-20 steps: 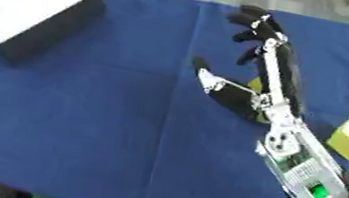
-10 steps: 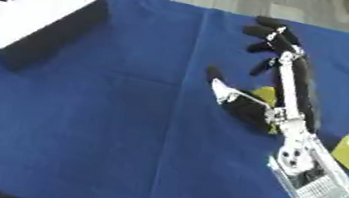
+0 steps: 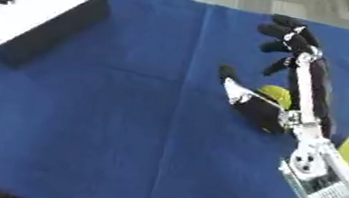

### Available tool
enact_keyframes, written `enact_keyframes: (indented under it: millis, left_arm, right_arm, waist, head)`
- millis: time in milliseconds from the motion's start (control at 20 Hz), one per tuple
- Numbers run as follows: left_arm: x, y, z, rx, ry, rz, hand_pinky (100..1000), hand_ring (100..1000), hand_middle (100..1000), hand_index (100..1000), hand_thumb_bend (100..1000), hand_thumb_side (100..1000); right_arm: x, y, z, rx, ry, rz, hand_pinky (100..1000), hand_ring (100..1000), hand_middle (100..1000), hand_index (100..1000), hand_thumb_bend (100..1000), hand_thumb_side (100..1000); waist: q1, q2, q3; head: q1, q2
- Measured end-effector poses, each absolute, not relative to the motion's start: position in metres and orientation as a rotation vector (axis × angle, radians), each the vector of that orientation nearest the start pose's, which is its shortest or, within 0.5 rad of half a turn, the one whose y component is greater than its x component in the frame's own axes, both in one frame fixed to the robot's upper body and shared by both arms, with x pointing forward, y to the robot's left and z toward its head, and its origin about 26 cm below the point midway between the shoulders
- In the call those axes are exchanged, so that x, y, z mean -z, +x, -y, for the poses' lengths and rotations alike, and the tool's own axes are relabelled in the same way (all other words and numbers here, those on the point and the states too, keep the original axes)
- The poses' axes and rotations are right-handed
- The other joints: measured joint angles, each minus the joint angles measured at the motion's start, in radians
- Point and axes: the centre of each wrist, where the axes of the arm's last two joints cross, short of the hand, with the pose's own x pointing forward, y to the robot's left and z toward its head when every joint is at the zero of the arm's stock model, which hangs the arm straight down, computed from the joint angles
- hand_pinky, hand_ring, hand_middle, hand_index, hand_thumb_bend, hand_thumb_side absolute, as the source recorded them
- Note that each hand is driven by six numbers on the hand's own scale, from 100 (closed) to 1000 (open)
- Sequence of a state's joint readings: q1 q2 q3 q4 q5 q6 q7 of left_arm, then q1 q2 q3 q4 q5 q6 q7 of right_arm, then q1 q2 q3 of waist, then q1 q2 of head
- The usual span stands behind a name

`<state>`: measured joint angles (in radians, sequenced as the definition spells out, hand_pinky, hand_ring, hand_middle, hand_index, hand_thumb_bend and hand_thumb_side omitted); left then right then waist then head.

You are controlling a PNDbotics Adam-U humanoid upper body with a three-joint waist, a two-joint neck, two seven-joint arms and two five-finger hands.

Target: Pick up the objects with one hand, pass them to the other hand, and then place them into the box on the other side of the table.

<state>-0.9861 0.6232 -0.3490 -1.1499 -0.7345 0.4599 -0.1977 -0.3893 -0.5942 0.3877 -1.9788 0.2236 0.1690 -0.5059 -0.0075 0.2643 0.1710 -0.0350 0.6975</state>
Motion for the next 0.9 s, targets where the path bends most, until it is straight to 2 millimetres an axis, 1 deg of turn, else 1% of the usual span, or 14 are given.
enact_keyframes:
  millis: [50,200,300,350,400,450,500,550,600,650,700,750,800,900]
  left_arm:
    - [-0.264,0.456,-0.272,0.968,1.267,1.304,733,548,334,416,100,275]
    - [-0.26,0.459,-0.278,0.959,1.29,1.283,758,585,428,495,104,287]
    - [-0.257,0.461,-0.281,0.96,1.316,1.269,780,616,477,548,138,300]
    - [-0.256,0.462,-0.282,0.961,1.327,1.263,783,618,481,555,138,300]
    - [-0.255,0.463,-0.283,0.961,1.337,1.258,805,654,523,634,128,299]
    - [-0.255,0.464,-0.284,0.959,1.349,1.252,812,669,540,657,128,301]
    - [-0.254,0.465,-0.285,0.955,1.36,1.243,830,723,605,728,131,307]
    - [-0.253,0.466,-0.287,0.955,1.37,1.234,850,741,629,748,136,310]
    - [-0.252,0.467,-0.288,0.956,1.376,1.226,883,808,738,814,155,323]
    - [-0.25,0.468,-0.289,0.958,1.382,1.218,888,814,747,821,156,324]
    - [-0.249,0.468,-0.289,0.962,1.385,1.21,918,852,798,859,169,329]
    - [-0.248,0.469,-0.29,0.968,1.389,1.199,929,864,813,870,175,330]
    - [-0.246,0.469,-0.291,0.972,1.391,1.187,970,906,868,900,212,340]
    - [-0.245,0.47,-0.294,0.981,1.392,1.157,989,925,895,921,266,348]
  right_arm:
    - [-0.19,0.296,0.21,-0.48,-0.626,2.259,439,659,841,748,471,107]
    - [-0.192,0.296,0.209,-0.468,-0.623,2.271,438,659,843,748,471,108]
    - [-0.191,0.296,0.209,-0.465,-0.619,2.273,437,658,843,748,471,109]
    - [-0.191,0.296,0.209,-0.465,-0.618,2.273,437,658,843,748,471,109]
    - [-0.191,0.296,0.209,-0.465,-0.618,2.274,437,658,843,748,471,109]
    - [-0.191,0.296,0.209,-0.464,-0.618,2.274,437,658,843,748,471,109]
    - [-0.191,0.296,0.209,-0.464,-0.617,2.275,437,658,843,747,471,109]
    - [-0.191,0.296,0.209,-0.463,-0.617,2.276,436,657,843,747,470,107]
    - [-0.191,0.296,0.209,-0.462,-0.617,2.277,436,657,843,747,470,108]
    - [-0.191,0.296,0.209,-0.462,-0.617,2.278,436,657,843,747,470,108]
    - [-0.191,0.296,0.209,-0.461,-0.617,2.278,437,657,843,747,471,107]
    - [-0.191,0.296,0.209,-0.46,-0.616,2.279,437,657,843,747,471,107]
    - [-0.191,0.296,0.209,-0.459,-0.616,2.28,437,656,842,747,471,106]
    - [-0.191,0.296,0.209,-0.456,-0.613,2.282,437,655,842,747,471,106]
  waist:
    - [0.0,0.002,-0.003]
    - [0.0,0.005,-0.007]
    - [0.0,0.008,-0.012]
    - [0.0,0.009,-0.014]
    - [-0.001,0.009,-0.016]
    - [-0.001,0.009,-0.017]
    - [-0.002,0.009,-0.018]
    - [-0.002,0.009,-0.018]
    - [-0.003,0.009,-0.018]
    - [-0.003,0.009,-0.019]
    - [-0.003,0.009,-0.02]
    - [-0.003,0.009,-0.022]
    - [-0.003,0.009,-0.022]
    - [-0.003,0.009,-0.023]
  head:
    - [0.003,-0.002]
    - [0.009,-0.005]
    - [0.013,-0.005]
    - [0.014,-0.005]
    - [0.016,-0.005]
    - [0.016,-0.005]
    - [0.017,-0.005]
    - [0.017,-0.006]
    - [0.017,-0.006]
    - [0.017,-0.006]
    - [0.017,-0.006]
    - [0.017,-0.006]
    - [0.017,-0.006]
    - [0.016,-0.007]
